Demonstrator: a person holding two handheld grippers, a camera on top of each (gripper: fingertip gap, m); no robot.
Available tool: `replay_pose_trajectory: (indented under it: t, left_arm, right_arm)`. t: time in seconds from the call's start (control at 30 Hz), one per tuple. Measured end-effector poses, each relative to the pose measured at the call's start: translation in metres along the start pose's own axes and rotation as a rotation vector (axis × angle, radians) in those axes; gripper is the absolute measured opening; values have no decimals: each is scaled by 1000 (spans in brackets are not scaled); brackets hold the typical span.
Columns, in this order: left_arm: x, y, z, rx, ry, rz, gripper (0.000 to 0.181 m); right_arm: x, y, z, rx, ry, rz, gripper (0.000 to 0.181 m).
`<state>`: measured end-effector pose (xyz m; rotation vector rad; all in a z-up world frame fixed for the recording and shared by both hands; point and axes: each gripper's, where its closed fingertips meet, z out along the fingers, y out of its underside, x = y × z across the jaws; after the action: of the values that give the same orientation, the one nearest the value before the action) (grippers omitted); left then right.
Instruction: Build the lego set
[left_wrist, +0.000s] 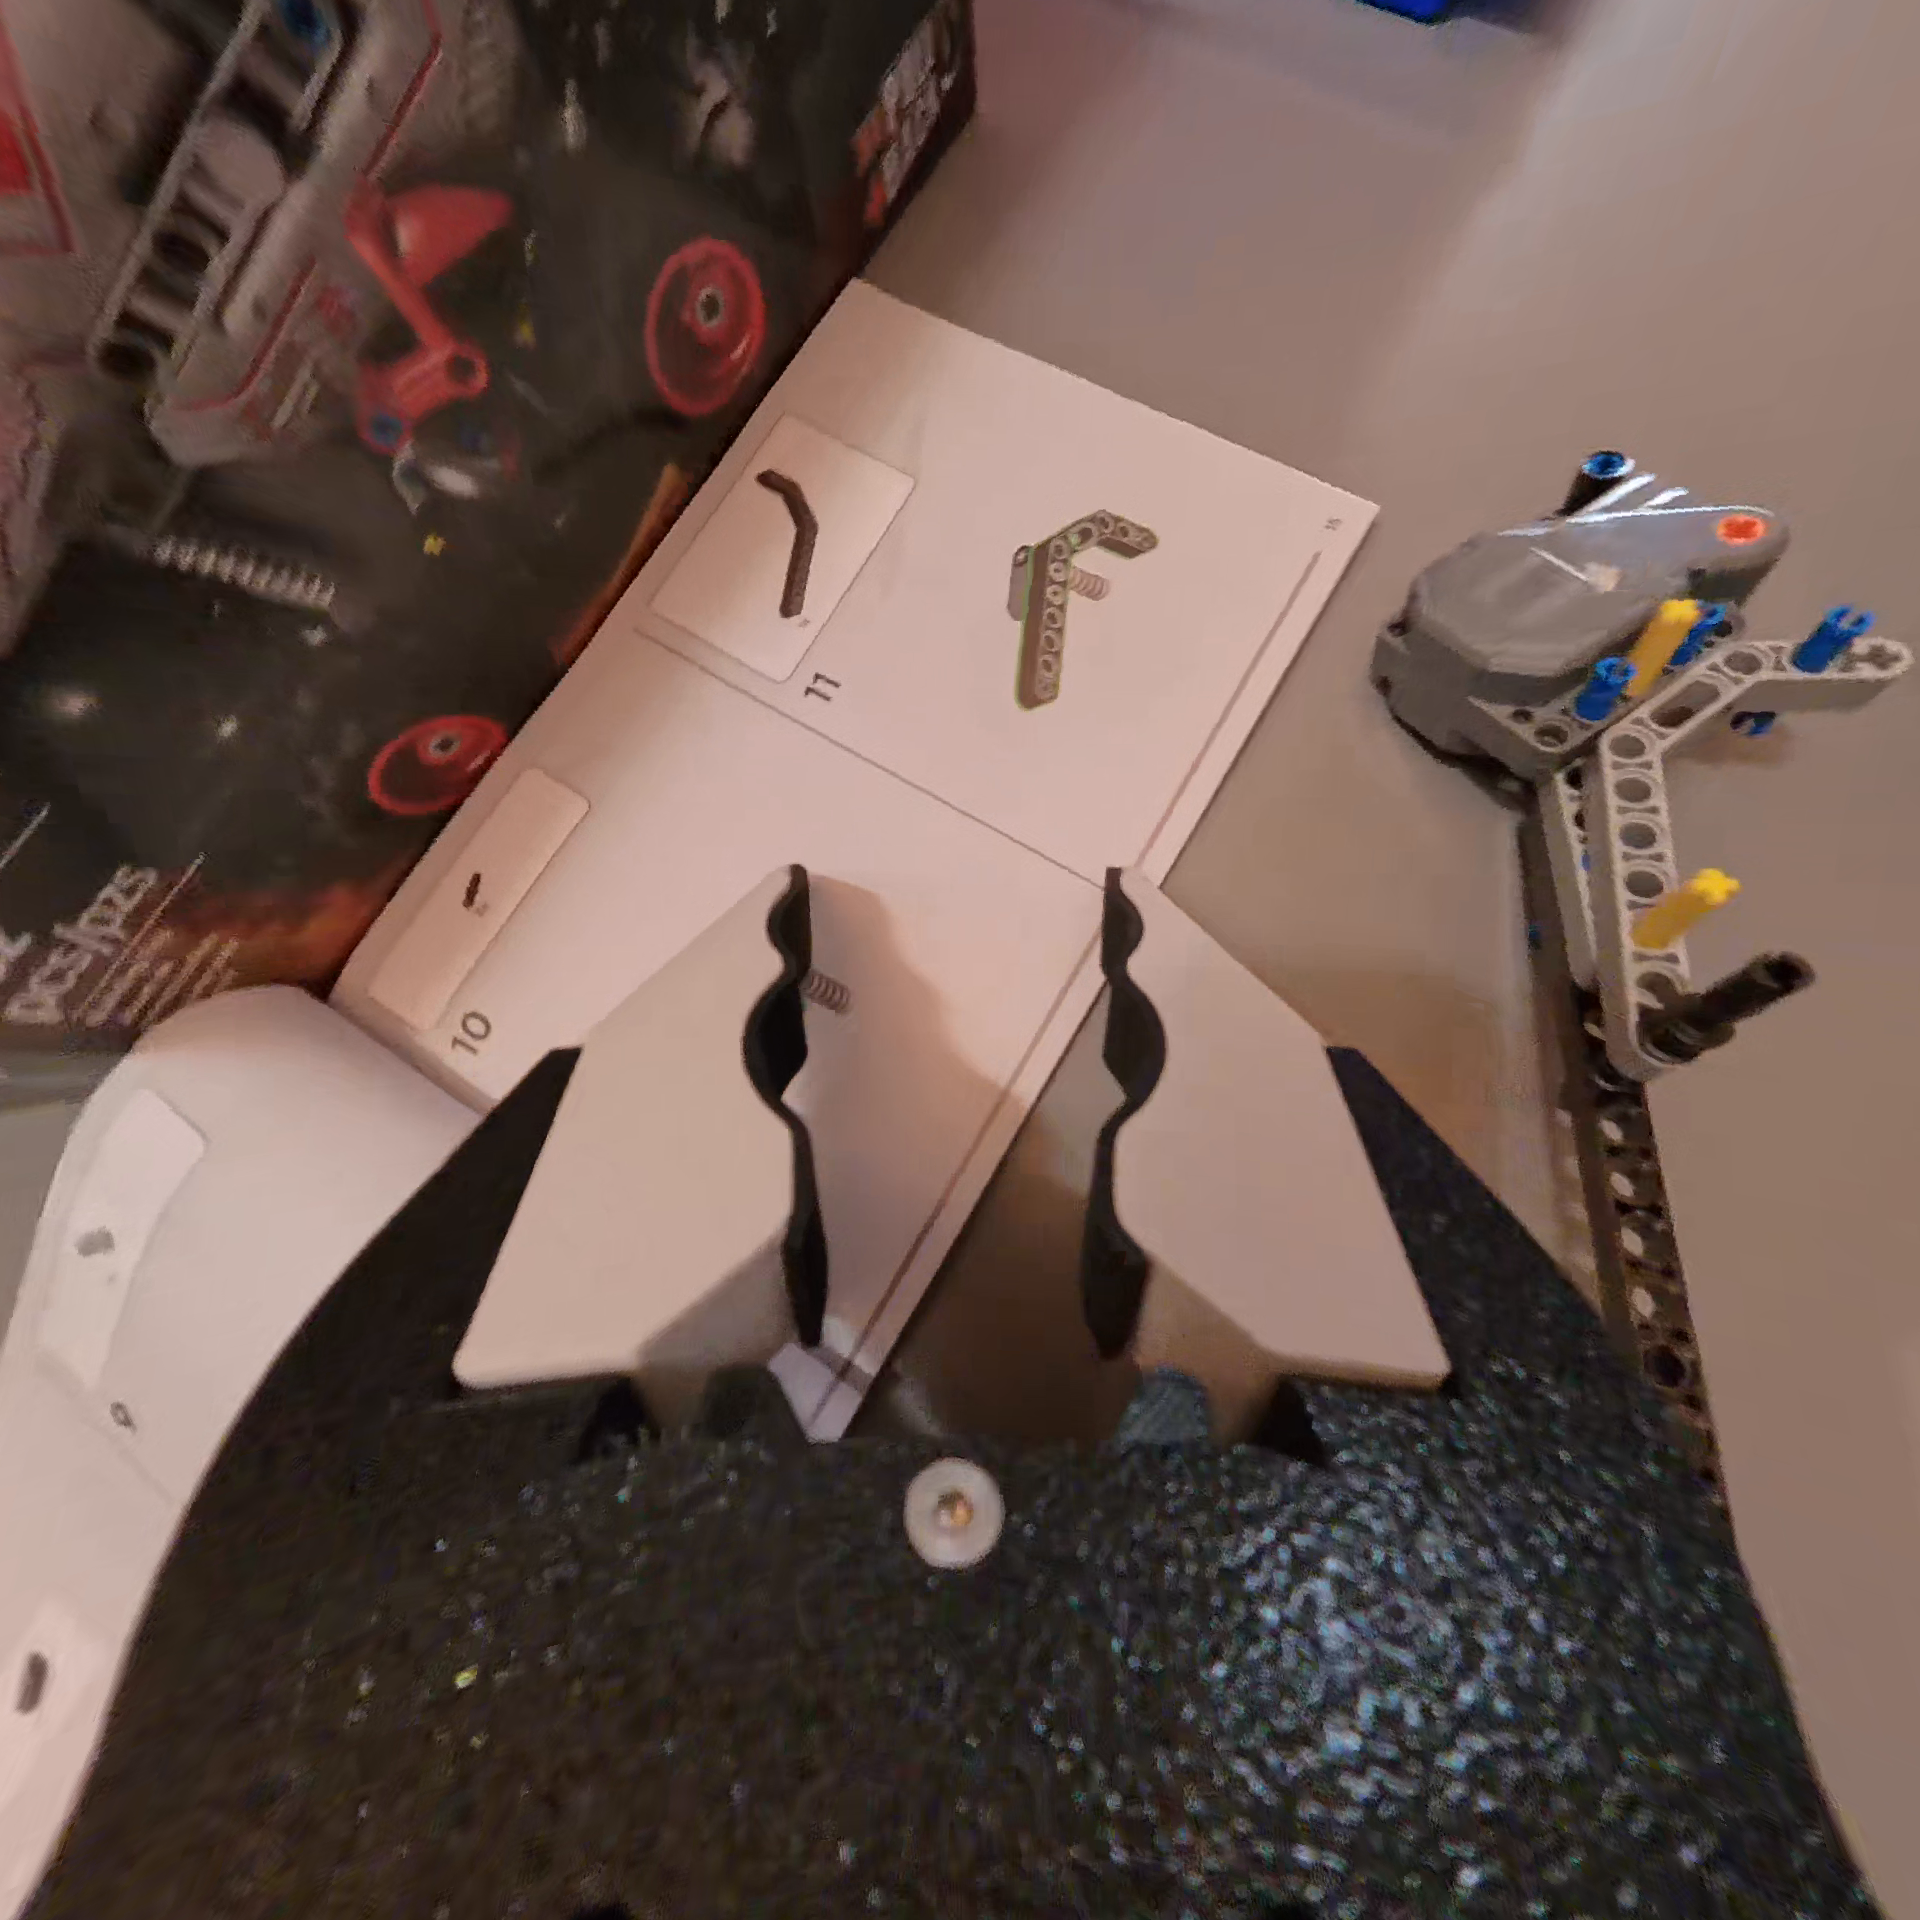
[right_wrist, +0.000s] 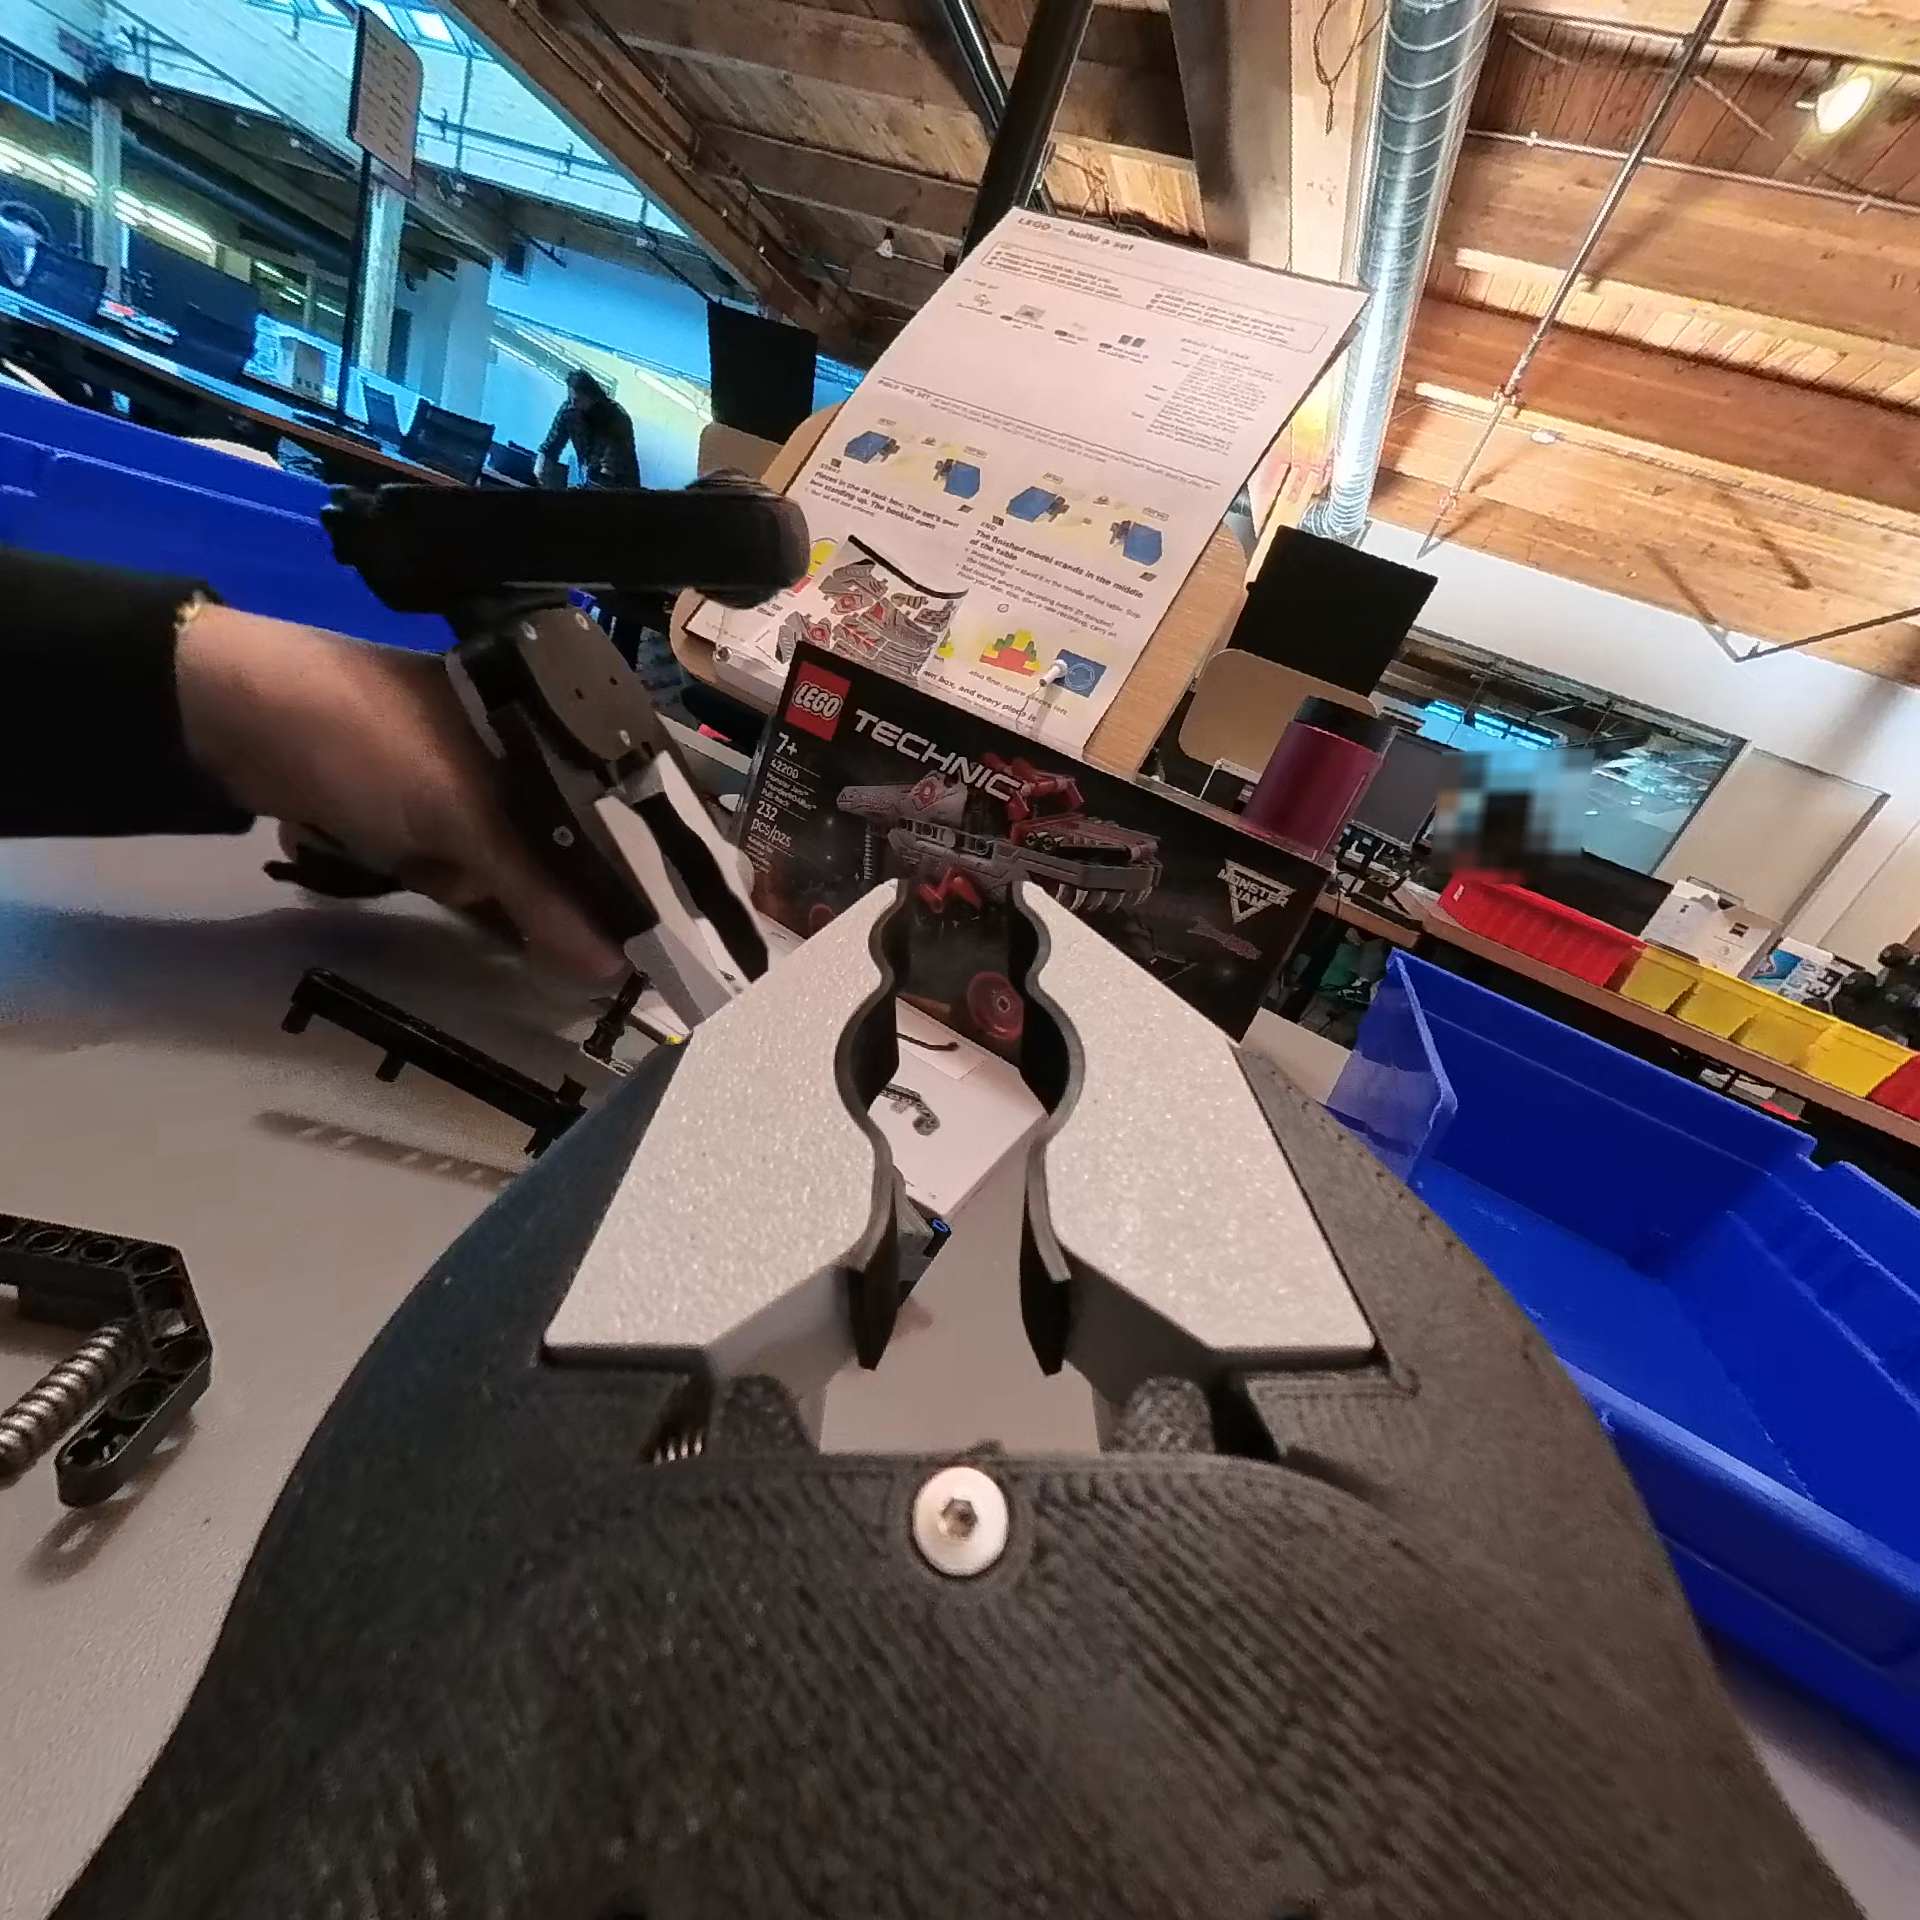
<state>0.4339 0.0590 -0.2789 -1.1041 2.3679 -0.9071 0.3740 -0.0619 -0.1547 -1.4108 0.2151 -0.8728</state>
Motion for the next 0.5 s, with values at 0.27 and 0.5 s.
replay_pose_trajectory:
  t: [0.27,0.5]
  left_arm:
    - [-15,21,-17,-72,-40,-94,52]
    - [-2,45,-40,-134,-14,-149,26]
  right_arm:
    - [1,-1,-1,6,2,9,15]
    - [2,-1,-1,9,4,17,15]
